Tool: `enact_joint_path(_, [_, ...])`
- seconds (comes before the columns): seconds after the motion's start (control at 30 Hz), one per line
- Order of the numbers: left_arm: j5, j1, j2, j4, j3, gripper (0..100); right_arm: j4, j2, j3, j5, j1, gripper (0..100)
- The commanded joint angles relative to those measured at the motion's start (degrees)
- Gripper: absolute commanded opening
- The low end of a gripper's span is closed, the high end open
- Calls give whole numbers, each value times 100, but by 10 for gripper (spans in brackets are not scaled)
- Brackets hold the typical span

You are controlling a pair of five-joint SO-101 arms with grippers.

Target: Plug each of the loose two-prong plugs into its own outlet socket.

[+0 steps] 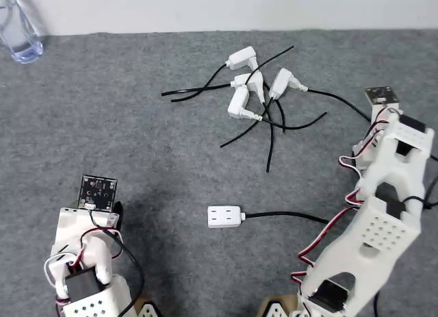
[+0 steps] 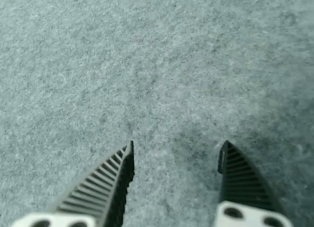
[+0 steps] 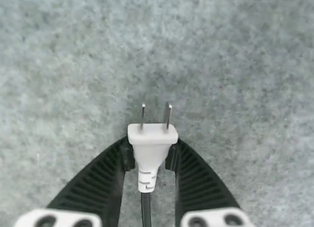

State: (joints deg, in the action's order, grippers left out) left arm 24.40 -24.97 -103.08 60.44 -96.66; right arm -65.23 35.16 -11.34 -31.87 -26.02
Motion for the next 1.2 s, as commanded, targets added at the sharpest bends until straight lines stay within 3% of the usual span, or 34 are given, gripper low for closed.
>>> enact_joint_path(0.0, [-18, 26, -70, 62, 31, 265, -145, -13, 114, -105, 312, 9])
enact_joint_path(0.2, [-18, 44, -70, 62, 31, 265, -207, -312, 53, -167, 637, 9])
enact_joint_path(0.37, [-44, 185, -79, 26, 31, 265, -1182, -1262, 18, -1055, 927, 9])
enact_joint_path(0.67, [-26, 1697, -88, -123, 31, 268, -3442, -3037, 18, -3033, 1376, 9])
enact_joint_path(0.8, [-44, 1846, -88, -316, 40, 259, -3732, -3486, 44, -3710, 1710, 9])
enact_joint_path(0.87, [-167, 1881, -88, -668, 57, 205, -3741, -3626, 53, -3833, 1930, 9])
enact_joint_path(1.0, [-2180, 1881, -88, -1468, 66, 8, -3758, -3776, 62, -3798, 2519, 9])
enact_joint_path(1.1, [-3807, 2040, -79, -1486, 75, 33, -3758, -3820, 105, -3578, 2932, 9])
enact_joint_path(1.17, [-4202, 2251, -79, -1574, 154, 34, -3767, -3829, 105, -3429, 3169, 9])
